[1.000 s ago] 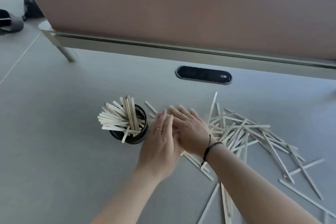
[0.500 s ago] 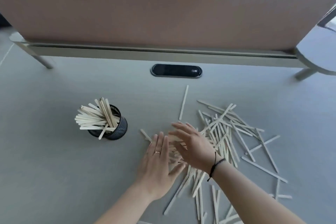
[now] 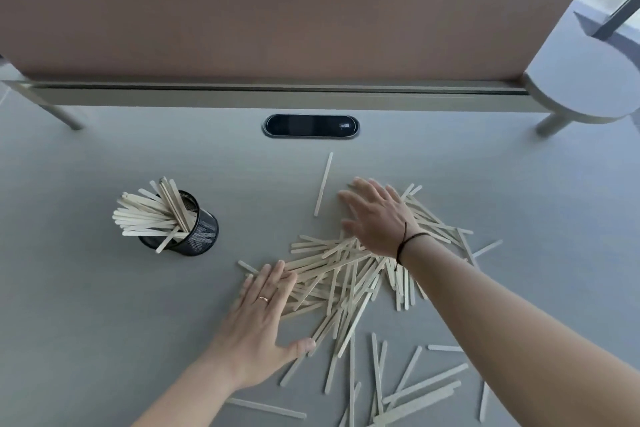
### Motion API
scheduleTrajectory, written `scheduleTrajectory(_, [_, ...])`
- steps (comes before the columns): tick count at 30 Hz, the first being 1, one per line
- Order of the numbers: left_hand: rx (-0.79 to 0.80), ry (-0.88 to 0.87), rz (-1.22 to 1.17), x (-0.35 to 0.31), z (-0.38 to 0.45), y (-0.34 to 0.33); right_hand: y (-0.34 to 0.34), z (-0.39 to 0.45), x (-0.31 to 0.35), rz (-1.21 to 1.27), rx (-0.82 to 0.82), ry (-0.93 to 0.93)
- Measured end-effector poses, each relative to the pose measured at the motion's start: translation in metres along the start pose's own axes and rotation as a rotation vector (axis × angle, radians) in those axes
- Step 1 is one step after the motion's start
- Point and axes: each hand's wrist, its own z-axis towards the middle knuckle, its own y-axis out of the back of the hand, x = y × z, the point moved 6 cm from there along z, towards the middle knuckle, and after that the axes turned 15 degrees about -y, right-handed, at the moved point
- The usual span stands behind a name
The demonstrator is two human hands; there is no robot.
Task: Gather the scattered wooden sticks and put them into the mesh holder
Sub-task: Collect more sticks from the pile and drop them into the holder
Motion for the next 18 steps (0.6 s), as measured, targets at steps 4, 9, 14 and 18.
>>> scheduleTrajectory(4, [0.050, -0.058, -0.026, -0.014, -0.007, -0.002, 0.000, 0.005, 0.002, 0.004, 0.007, 0.005])
scheduleTrajectory(9, [0.162, -0.102, 0.032, -0.015, -0.019, -0.006, 0.004, 0.033, 0.036, -0.026, 0.045, 0.132])
scheduleTrajectory(14, [0.071, -0.044, 0.058, -0.007, -0.006, -0.014, -0.002, 0.017, 0.018, -0.006, 0.040, 0.088])
scheduleTrajectory(18, [-0.004, 0.028, 0.074, -0.007, 0.013, -0.012, -0.005, -0.008, -0.009, 0.073, 0.015, 0.007])
